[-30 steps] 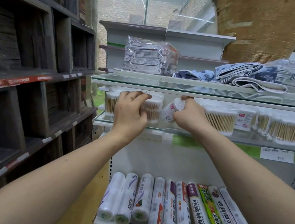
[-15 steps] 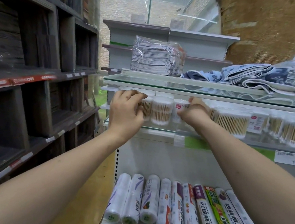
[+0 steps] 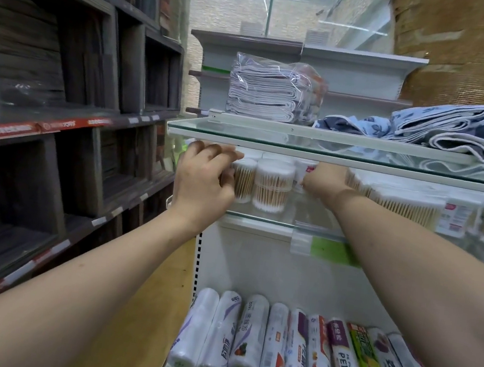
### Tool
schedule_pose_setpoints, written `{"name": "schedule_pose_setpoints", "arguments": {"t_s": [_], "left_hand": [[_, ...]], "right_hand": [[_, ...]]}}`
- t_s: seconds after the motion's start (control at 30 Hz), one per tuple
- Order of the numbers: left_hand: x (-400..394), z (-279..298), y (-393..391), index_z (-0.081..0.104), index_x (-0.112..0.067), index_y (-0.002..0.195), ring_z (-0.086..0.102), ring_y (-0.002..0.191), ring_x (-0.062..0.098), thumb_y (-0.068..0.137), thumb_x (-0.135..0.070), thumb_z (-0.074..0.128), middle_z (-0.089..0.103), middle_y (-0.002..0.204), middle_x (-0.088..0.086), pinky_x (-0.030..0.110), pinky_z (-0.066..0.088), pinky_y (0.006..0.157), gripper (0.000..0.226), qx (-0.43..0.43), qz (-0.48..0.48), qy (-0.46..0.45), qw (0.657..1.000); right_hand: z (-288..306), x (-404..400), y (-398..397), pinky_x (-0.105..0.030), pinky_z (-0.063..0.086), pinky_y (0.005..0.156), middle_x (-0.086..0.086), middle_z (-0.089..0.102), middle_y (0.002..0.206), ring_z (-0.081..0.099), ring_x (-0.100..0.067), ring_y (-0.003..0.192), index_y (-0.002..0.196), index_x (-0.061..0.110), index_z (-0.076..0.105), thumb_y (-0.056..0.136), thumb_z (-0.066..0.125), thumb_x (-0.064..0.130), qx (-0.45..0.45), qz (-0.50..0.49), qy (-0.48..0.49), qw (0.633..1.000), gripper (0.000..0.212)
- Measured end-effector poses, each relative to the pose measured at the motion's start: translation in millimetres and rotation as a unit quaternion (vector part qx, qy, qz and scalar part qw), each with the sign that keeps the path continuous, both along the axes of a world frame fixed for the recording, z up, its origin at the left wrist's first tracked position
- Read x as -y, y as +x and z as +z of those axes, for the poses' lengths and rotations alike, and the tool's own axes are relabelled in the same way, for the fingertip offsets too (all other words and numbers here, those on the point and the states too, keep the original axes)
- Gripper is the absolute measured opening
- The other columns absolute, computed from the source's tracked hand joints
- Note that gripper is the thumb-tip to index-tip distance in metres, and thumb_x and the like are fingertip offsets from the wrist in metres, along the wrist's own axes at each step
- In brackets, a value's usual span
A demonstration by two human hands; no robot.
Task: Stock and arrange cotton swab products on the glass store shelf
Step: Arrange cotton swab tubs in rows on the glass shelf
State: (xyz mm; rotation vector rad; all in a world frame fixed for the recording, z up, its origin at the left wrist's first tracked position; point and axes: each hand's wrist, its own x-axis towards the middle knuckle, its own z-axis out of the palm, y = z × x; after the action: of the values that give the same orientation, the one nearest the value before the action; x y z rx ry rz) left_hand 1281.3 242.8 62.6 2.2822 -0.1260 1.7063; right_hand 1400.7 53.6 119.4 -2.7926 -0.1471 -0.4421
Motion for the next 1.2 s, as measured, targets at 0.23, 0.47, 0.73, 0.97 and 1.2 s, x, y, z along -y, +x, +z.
{"name": "schedule_pose_setpoints", "arguments": {"t_s": [0.23, 0.47, 0.73, 0.97, 1.2], "left_hand": [[2.4, -0.8, 5.5, 0.079, -0.01, 0.102, 0.063, 0.098, 0.036, 0.079, -0.002, 0.063, 0.076, 0.104, 0.005, 0.038, 0.047, 0.096, 0.029, -0.007, -0.006, 0.023, 1.0], [8.1, -1.9, -6.2, 0.078, -0.012, 0.104, 0.06, 0.102, 0.033, 0.081, -0.005, 0.059, 0.075, 0.109, 0.002, 0.038, 0.046, 0.094, 0.03, -0.021, -0.018, -0.007, 1.0], [15.2, -8.5, -30.5, 0.077, -0.01, 0.108, 0.058, 0.106, 0.031, 0.079, -0.005, 0.06, 0.073, 0.116, 0.006, 0.032, 0.04, 0.095, 0.034, -0.047, -0.04, -0.039, 0.997], [51.5, -26.8, -41.8, 0.076, -0.012, 0.112, 0.057, 0.112, 0.031, 0.082, -0.01, 0.067, 0.072, 0.117, 0.006, 0.03, 0.038, 0.102, 0.031, -0.082, -0.089, -0.05, 0.991], [111.1, -33.9, -65.0, 0.074, -0.011, 0.115, 0.056, 0.116, 0.031, 0.083, -0.022, 0.061, 0.069, 0.121, 0.008, 0.034, 0.038, 0.103, 0.036, -0.126, -0.118, -0.044, 0.984]], "right_hand": [[-1.6, 0.1, 16.1, -0.035, 0.039, 0.103, -0.015, 0.055, 0.136, 0.051, -0.032, 0.127, 0.13, 0.008, 0.056, 0.104, 0.037, 0.019, -0.006, -0.001, -0.033, 0.999, 0.033], [-1.3, 8.3, -13.4, -0.039, 0.05, 0.094, -0.013, 0.06, 0.106, 0.059, -0.033, 0.107, 0.096, 0.01, 0.057, 0.098, 0.045, 0.027, 0.019, 0.029, 0.023, 0.999, 0.021], [-8.8, 17.3, -81.3, -0.035, 0.049, 0.087, -0.011, 0.063, 0.108, 0.06, -0.028, 0.101, 0.115, 0.008, 0.063, 0.094, 0.06, 0.035, 0.015, 0.052, 0.145, 0.988, 0.034], [-24.5, 35.6, -133.1, -0.039, 0.044, 0.101, -0.012, 0.058, 0.137, 0.055, -0.034, 0.124, 0.143, 0.019, 0.051, 0.09, 0.06, 0.031, 0.088, 0.055, 0.105, 0.989, 0.055], [-45.7, 86.5, -182.7, -0.043, 0.041, 0.106, -0.01, 0.058, 0.133, 0.051, -0.032, 0.126, 0.139, 0.017, 0.054, 0.089, 0.062, 0.035, 0.168, 0.056, 0.081, 0.981, 0.053]]}}
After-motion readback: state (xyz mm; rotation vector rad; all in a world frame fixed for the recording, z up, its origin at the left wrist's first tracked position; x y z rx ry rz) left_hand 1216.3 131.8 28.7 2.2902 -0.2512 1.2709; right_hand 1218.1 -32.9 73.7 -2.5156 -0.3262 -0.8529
